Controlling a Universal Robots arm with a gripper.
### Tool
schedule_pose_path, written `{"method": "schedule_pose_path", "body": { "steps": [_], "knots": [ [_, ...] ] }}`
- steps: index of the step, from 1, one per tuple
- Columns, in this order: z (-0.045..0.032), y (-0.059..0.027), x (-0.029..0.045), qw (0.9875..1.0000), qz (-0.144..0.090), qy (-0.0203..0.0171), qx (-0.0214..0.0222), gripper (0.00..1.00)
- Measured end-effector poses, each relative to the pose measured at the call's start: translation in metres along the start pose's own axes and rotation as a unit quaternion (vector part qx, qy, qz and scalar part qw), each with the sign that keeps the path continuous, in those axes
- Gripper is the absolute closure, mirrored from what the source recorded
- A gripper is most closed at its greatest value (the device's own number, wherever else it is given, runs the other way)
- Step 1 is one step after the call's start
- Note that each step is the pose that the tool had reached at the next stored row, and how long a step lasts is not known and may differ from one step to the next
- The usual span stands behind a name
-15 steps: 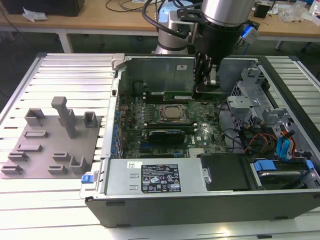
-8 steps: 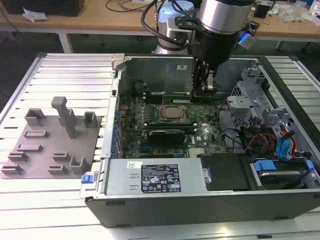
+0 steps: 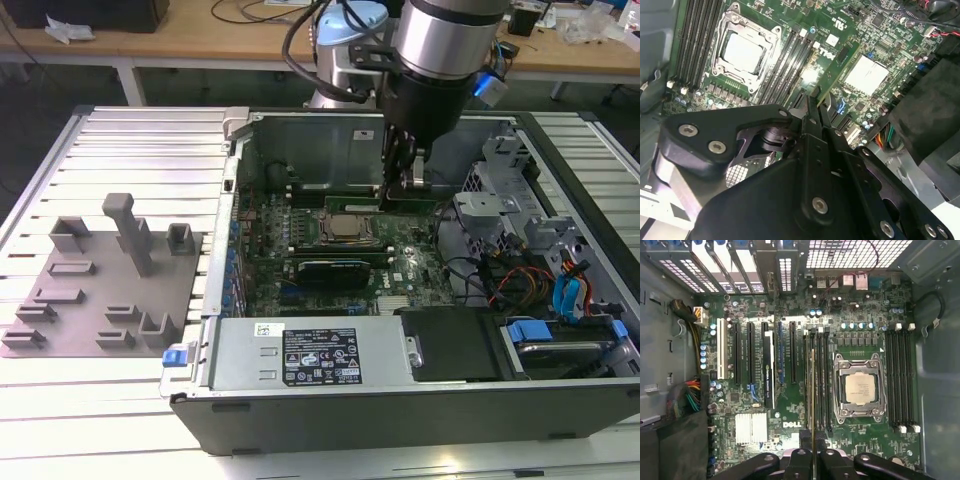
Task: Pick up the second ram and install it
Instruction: 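Insert the second ram into the second slot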
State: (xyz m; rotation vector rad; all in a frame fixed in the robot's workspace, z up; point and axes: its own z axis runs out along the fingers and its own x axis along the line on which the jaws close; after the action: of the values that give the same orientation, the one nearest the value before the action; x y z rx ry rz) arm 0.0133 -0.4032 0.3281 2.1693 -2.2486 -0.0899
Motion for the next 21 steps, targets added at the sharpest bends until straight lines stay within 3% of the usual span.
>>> {"method": "schedule_pose_path", "body": {
  "steps": [21],
  "knots": [
    [0.0423,-0.0017,0.0012,1.0000,0.000,0.0001,0.0000,0.89]
  ]
}}
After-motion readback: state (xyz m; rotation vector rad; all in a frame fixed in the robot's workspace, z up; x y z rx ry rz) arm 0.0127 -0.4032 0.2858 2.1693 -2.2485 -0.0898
